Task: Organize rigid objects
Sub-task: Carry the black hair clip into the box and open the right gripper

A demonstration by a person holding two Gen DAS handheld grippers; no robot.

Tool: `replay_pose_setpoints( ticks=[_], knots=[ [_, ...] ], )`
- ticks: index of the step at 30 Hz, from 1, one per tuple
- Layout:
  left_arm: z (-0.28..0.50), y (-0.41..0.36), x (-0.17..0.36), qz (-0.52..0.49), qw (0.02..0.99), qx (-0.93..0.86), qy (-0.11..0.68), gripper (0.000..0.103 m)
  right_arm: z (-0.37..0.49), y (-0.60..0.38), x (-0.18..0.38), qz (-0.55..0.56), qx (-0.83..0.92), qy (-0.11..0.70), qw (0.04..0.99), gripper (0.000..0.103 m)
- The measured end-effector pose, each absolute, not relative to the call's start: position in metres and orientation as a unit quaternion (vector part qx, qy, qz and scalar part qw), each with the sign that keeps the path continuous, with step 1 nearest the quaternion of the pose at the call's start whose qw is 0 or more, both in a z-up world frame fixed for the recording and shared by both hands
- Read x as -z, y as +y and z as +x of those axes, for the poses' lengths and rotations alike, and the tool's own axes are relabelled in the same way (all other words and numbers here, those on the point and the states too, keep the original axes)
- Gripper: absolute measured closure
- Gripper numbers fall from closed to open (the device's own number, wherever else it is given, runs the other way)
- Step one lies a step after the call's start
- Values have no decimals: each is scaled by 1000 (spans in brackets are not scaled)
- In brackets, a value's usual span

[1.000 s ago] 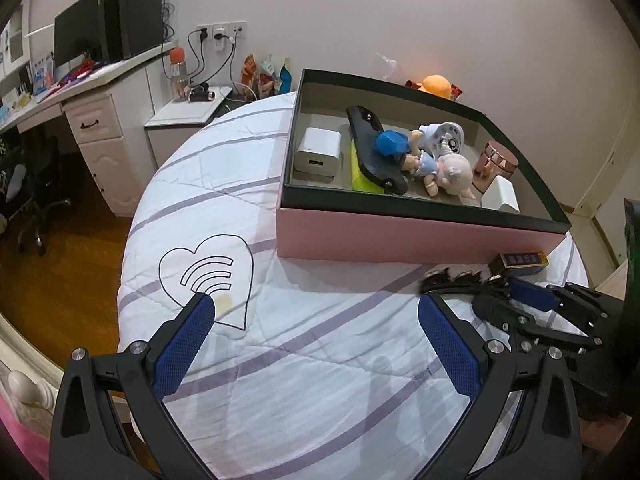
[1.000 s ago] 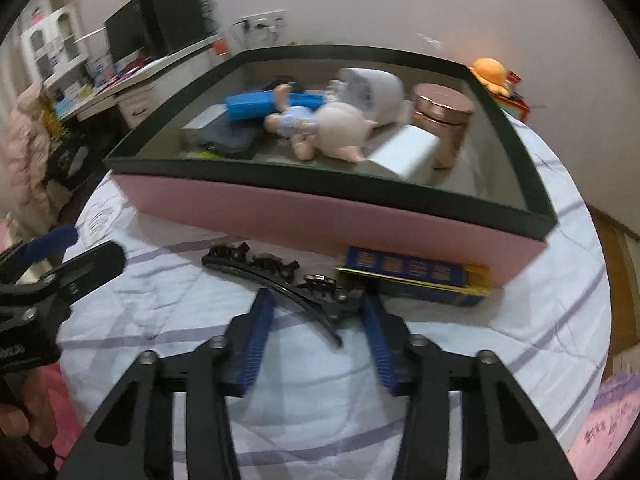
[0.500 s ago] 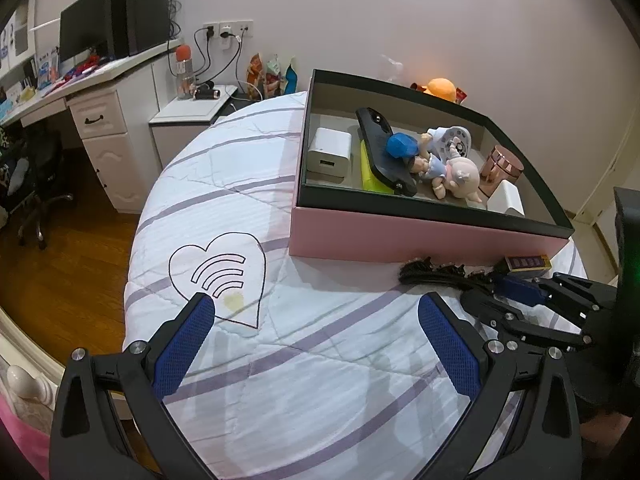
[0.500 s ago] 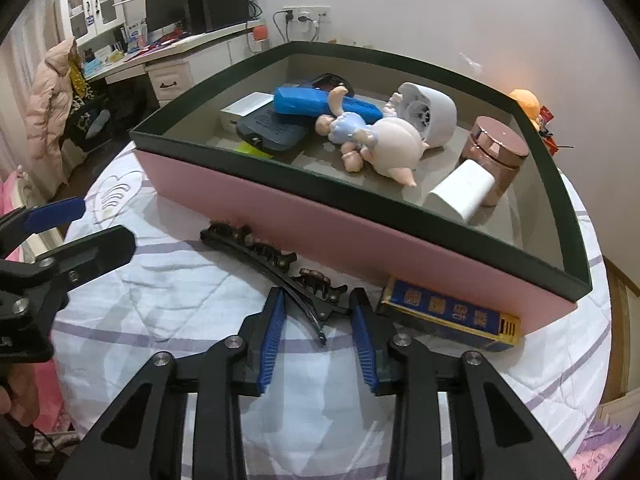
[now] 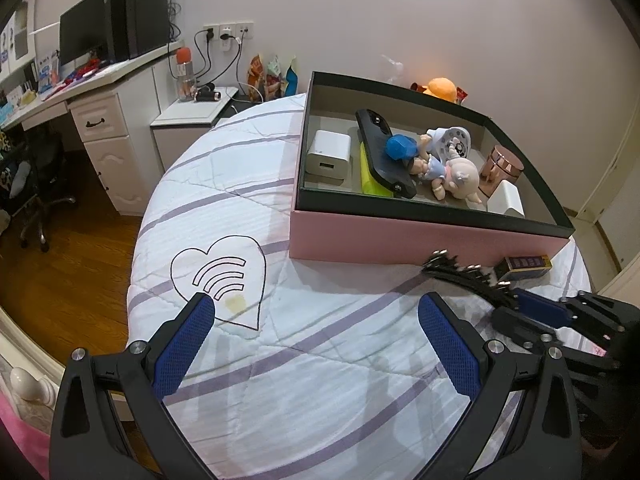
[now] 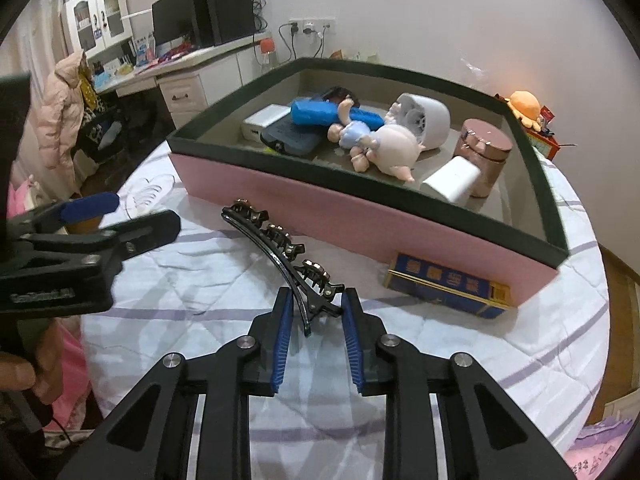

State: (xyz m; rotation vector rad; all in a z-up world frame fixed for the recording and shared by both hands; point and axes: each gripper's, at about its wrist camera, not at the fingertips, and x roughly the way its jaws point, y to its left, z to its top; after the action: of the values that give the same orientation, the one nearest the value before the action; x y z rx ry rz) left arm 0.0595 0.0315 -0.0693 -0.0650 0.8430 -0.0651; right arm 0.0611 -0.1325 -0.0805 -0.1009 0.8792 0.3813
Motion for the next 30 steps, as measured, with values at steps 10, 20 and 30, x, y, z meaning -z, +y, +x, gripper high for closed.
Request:
replay_pose_setpoints(
  ticks=[10, 20, 30],
  knots=[
    [71, 24, 47, -19, 922, 34, 385, 0, 71, -144, 33, -24, -177, 374, 910, 78],
    [115, 20, 28, -5, 934, 26, 357, 0, 141, -138, 40, -38, -158, 408, 898, 78],
    [119, 21, 40, -11, 927, 21, 375, 0, 146, -136, 53, -52, -151, 416, 895, 39]
  ],
)
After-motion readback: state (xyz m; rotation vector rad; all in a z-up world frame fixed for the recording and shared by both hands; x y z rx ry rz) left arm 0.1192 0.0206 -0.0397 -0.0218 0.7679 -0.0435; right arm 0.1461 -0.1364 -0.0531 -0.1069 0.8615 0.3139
